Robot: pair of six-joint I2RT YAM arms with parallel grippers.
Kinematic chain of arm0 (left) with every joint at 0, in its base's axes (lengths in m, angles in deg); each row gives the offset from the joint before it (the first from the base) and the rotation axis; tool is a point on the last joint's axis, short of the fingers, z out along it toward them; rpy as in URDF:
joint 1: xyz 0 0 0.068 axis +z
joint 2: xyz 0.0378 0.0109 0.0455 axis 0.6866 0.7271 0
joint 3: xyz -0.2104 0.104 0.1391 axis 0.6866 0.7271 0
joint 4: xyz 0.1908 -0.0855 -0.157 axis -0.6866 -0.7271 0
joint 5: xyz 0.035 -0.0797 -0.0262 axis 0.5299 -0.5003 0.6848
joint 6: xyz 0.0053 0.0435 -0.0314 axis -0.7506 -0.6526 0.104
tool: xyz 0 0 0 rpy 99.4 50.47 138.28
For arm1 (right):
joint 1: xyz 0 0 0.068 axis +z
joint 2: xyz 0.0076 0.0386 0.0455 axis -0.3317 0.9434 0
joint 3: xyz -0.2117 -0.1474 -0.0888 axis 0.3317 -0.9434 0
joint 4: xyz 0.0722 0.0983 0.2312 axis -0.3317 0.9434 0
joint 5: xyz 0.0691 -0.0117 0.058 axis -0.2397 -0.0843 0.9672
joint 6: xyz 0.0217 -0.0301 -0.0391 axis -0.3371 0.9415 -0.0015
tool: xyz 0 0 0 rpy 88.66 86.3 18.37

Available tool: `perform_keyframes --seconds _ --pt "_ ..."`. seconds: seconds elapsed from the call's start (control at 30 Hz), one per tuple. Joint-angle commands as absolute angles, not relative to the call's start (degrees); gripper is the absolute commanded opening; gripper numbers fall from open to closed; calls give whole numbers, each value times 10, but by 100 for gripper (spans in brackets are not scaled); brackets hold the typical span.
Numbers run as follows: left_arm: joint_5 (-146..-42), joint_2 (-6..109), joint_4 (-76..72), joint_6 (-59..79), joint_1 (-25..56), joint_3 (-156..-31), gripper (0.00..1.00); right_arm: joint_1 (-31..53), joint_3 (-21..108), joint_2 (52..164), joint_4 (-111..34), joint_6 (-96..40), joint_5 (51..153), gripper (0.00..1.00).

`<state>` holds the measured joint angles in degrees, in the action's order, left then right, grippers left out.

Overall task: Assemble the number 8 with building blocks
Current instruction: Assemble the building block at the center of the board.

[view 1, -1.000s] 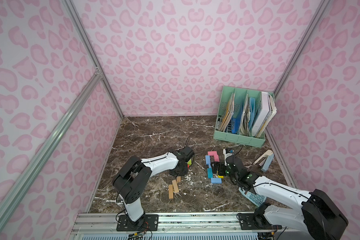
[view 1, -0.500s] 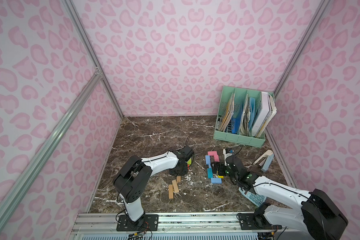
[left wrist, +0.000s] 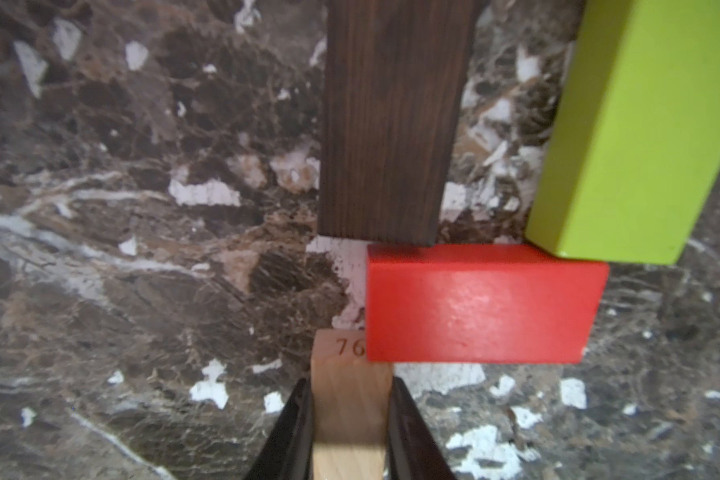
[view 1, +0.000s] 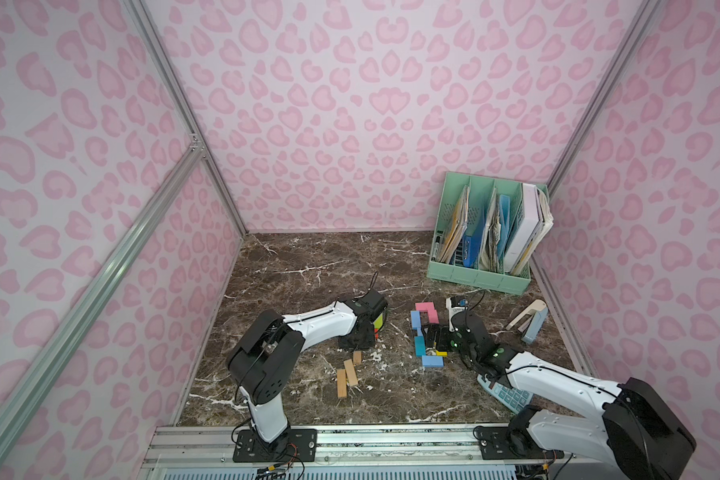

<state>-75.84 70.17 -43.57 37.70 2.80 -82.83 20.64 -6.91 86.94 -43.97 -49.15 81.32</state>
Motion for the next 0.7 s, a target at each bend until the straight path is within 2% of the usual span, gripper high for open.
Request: perform_keyframes --seconds 0.0,0.37,0.67 --pt "-747 708 -426 379 30 -829 22 206 -69 869 -441 -490 815 97" --pt "-747 703 -427 382 30 -827 38 206 -70 869 -441 -489 816 97" --pt "-740 679 -443 385 30 -830 43 206 -69 869 -443 -490 818 97"
